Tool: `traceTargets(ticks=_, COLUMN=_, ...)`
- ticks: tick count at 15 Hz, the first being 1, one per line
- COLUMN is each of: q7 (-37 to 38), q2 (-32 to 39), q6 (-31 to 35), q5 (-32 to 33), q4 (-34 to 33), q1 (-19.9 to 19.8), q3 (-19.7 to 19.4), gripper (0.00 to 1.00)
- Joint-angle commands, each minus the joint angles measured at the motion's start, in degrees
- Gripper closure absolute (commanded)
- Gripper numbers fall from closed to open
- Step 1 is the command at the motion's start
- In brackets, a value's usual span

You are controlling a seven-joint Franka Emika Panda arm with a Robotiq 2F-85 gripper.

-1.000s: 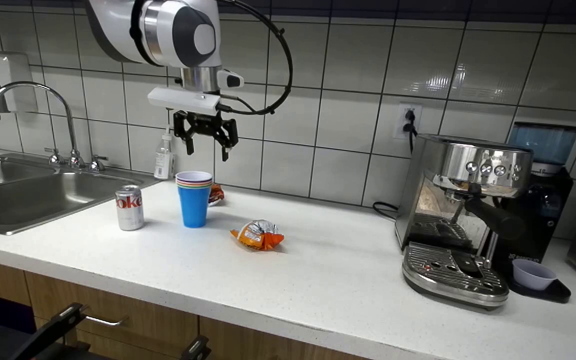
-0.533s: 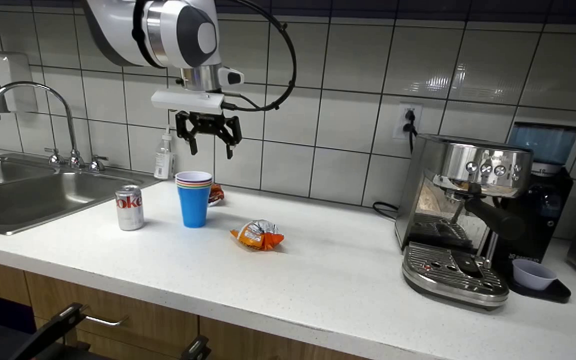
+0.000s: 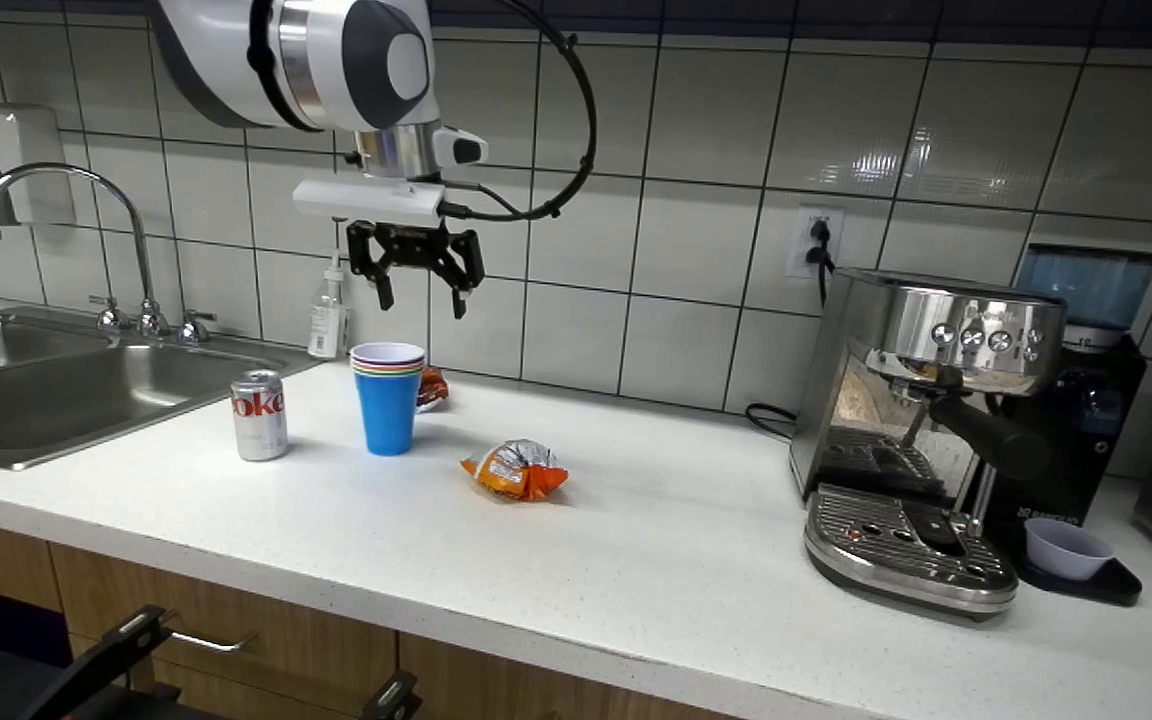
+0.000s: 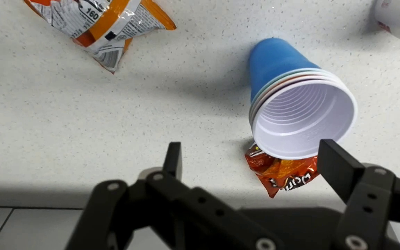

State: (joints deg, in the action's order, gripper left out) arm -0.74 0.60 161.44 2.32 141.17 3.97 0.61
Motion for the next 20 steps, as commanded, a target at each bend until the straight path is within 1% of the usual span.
traceTargets(ticks=1, q7=2.7, q2=-4.2, q6=0.5, q5=2.2, q4=3.9, q1=-0.9, q3=0.4, gripper=0.0)
traceTargets(ticks=5, q7=8.1, q2=-7.3, q6=0.3, q5=6.4, q4=6.9, q1=-1.8, q3=0.6, gripper=0.0)
traceTargets(ticks=7, q7=8.4, q2=-8.9, q6=-0.2, q5=6.3, q4=8.2, q1=-2.2, q3=0.7, gripper=0.0)
traceTargets(ticks=13, q7=3.9, q2=-14.8, q6=-5.6, q5=2.6, q4=11.5, q1=-2.9, q3=-0.6, gripper=0.0)
traceTargets(ticks=18, q7=-3.7, q2=-19.8, q6=-12.6, q5=-1.7, q4=12.7, q1=-2.3, q3=-3.9, gripper=0.0)
traceTargets(ticks=20, q7=-5.7, q2=-21.9, q6=-14.9, q5=-2.1, q4=13.0, q1=-2.6, q3=-4.8, gripper=0.0)
